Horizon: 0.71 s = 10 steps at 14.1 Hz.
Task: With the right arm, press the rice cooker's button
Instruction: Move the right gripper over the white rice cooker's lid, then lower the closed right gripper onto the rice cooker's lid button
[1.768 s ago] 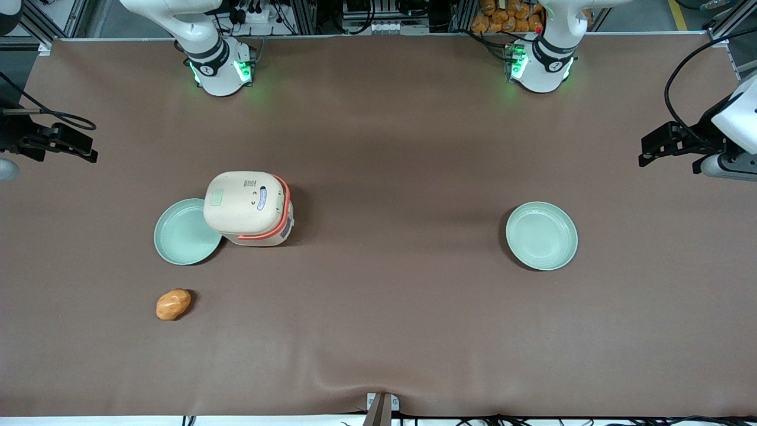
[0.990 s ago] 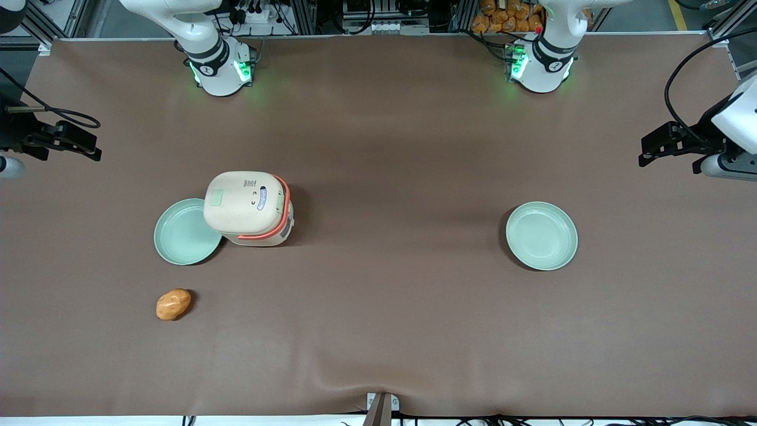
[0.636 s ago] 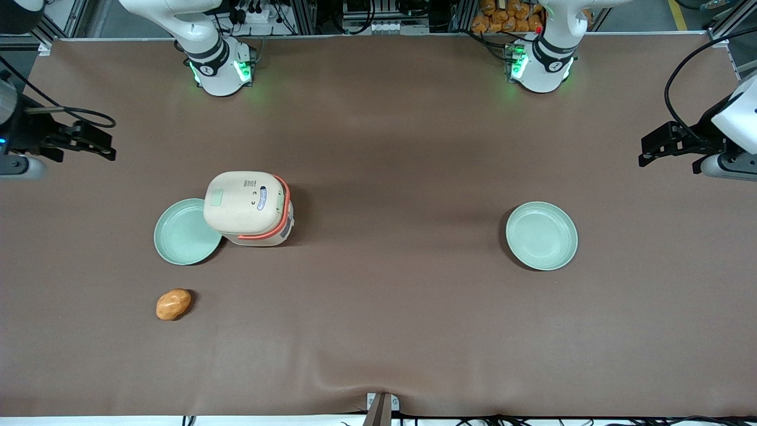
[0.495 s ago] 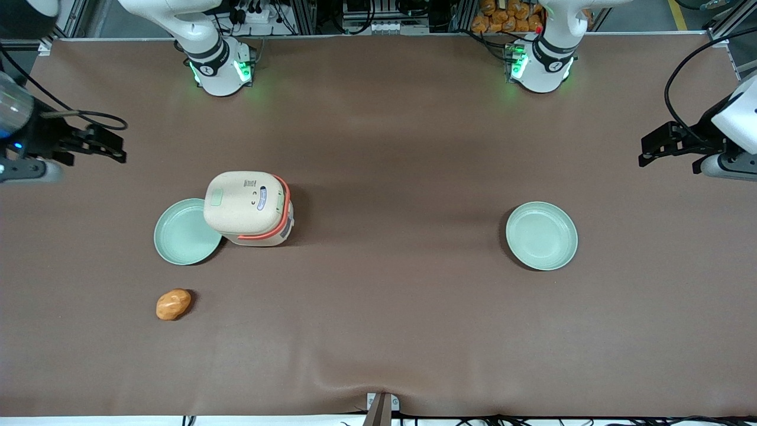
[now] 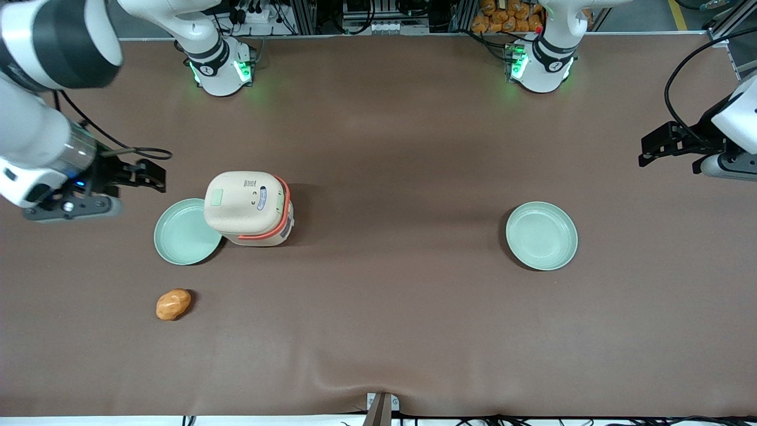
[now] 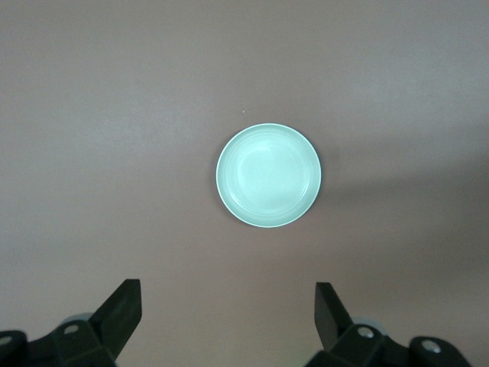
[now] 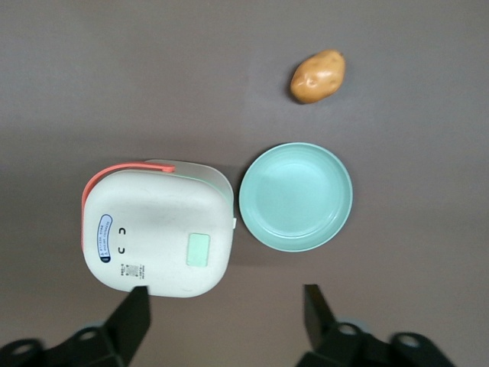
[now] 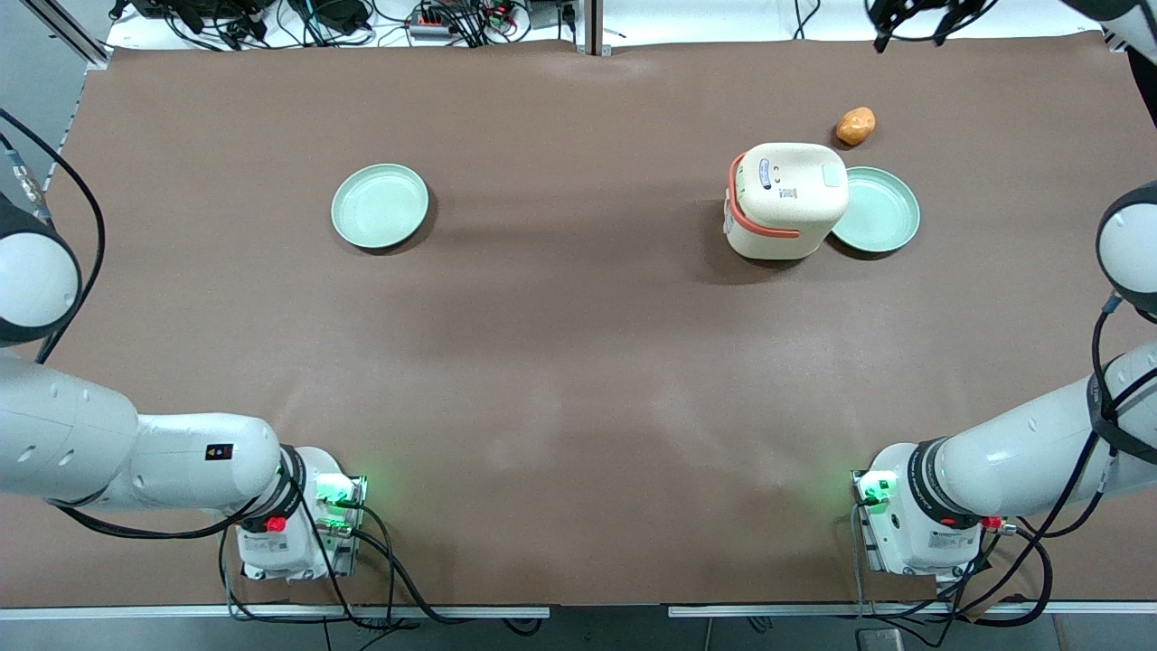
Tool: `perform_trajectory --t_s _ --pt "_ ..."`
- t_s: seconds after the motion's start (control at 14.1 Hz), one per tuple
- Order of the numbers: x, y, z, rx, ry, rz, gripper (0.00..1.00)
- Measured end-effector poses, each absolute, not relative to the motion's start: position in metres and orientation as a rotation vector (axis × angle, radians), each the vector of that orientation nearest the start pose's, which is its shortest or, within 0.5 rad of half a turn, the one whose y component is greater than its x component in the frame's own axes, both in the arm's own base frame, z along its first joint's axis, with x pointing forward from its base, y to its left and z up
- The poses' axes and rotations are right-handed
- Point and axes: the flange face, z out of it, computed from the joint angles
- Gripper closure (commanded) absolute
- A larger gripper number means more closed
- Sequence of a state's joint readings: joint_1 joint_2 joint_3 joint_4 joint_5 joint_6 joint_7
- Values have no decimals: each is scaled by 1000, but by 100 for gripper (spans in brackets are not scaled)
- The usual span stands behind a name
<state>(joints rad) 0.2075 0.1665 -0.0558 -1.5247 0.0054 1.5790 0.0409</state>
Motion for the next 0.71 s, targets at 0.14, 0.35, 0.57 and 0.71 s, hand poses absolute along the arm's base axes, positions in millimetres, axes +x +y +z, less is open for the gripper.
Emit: perform_trajectory --t_s 0.14,0.35,0.57,0.71 --pt "589 111 535 -3147 -179 225 84" --pt "587 128 515 -3146 -206 280 97" --pt "587 129 483 -3126 -198 380 97" --pt "584 132 460 -3096 -188 457 97"
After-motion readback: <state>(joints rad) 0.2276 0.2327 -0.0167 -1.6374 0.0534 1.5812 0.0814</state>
